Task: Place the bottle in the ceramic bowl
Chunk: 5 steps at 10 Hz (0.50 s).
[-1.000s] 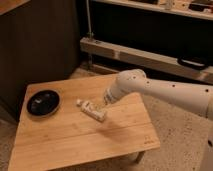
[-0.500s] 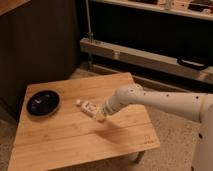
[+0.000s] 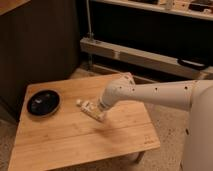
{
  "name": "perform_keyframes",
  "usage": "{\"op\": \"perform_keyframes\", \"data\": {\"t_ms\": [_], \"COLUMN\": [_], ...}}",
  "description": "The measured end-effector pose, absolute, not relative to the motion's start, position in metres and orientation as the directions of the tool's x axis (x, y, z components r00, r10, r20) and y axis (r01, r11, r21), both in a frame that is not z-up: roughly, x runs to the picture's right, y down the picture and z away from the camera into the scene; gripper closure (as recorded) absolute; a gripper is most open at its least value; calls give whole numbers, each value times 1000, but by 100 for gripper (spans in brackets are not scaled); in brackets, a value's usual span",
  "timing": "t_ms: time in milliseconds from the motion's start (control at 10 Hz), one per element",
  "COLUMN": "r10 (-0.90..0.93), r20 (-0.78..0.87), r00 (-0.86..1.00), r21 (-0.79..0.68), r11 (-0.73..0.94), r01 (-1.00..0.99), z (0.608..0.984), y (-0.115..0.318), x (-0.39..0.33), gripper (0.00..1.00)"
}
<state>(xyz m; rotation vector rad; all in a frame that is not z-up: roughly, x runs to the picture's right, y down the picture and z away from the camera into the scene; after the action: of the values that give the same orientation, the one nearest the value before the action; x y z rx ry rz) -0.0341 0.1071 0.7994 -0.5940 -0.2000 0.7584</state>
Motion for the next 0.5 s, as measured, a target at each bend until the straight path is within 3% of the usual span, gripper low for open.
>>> {"op": "perform_keyframes", "data": {"t_ms": [500], "r10": [682], "r20": [-40], "r00": [731], "r21": [-563], "r11": [589], "r01": [-580], "z": [818], "y": [119], "x": [-16], "gripper": [35]}}
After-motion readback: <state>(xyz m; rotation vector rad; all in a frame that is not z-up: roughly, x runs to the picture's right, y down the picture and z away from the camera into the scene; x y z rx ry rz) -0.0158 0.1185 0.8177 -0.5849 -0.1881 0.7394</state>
